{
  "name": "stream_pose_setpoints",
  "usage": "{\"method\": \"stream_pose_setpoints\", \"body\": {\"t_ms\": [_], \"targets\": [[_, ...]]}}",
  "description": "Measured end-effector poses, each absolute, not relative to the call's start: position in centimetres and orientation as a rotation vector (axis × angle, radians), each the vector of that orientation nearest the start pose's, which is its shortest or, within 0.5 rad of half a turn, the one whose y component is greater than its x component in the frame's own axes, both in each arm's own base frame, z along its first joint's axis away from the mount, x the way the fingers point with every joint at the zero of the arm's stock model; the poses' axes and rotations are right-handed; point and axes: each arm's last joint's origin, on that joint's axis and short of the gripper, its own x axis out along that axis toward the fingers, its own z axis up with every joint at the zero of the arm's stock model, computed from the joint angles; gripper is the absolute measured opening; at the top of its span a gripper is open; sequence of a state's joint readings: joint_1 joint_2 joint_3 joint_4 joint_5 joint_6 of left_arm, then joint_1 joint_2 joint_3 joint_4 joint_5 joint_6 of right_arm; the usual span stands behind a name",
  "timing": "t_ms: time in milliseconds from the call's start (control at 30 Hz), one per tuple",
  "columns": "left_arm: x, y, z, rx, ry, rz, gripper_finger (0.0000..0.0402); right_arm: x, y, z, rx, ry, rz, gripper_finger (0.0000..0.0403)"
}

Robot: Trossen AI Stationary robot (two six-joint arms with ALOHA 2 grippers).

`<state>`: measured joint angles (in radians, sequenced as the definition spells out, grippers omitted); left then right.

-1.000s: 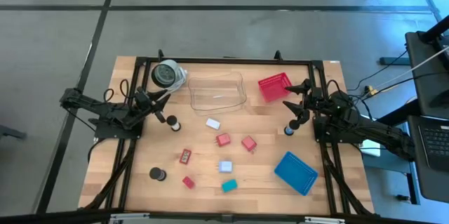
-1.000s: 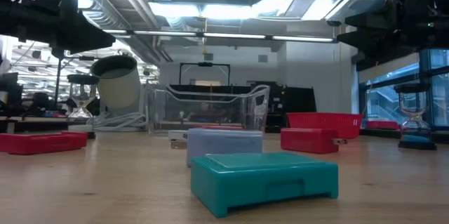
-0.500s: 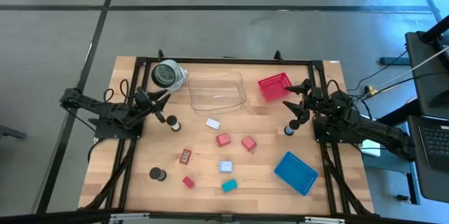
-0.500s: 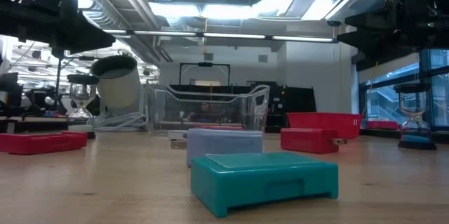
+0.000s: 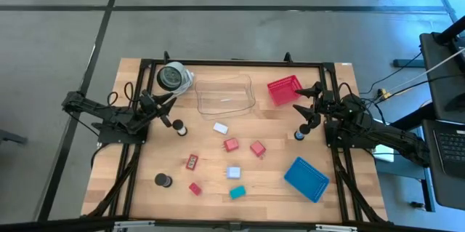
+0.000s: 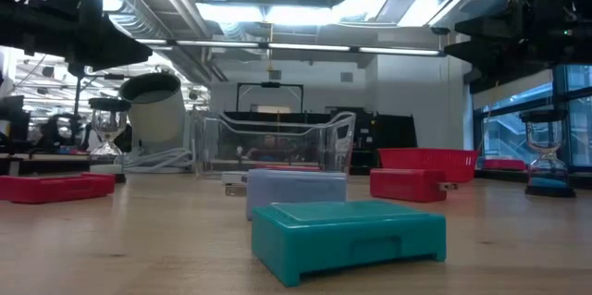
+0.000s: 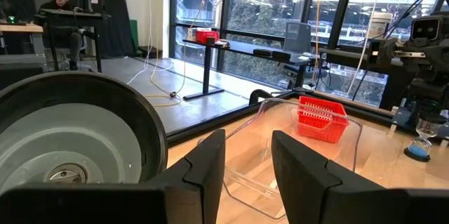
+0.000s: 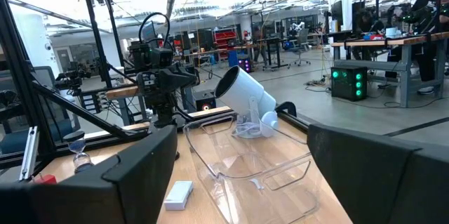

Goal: Pick & Place Office items

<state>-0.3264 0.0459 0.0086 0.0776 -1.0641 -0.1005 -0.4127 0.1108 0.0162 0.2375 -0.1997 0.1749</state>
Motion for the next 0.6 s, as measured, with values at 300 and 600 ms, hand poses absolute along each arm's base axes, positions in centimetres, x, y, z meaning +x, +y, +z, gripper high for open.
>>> {"method": "stream_pose_setpoints", "body": {"t_ms": [300,600], "targets": [[8.87,-0.33,16.98,-0.122,-0.069,0.736,0.0114,9.60,-3.58,18.30,0.130,-0.155,-0.200,0.0324],[8.90,-0.36,16.98,-0.122,-0.068,0.720,0.0114,9.60,-3.58,18.30,0.131,-0.155,-0.200,0.0324]]}}
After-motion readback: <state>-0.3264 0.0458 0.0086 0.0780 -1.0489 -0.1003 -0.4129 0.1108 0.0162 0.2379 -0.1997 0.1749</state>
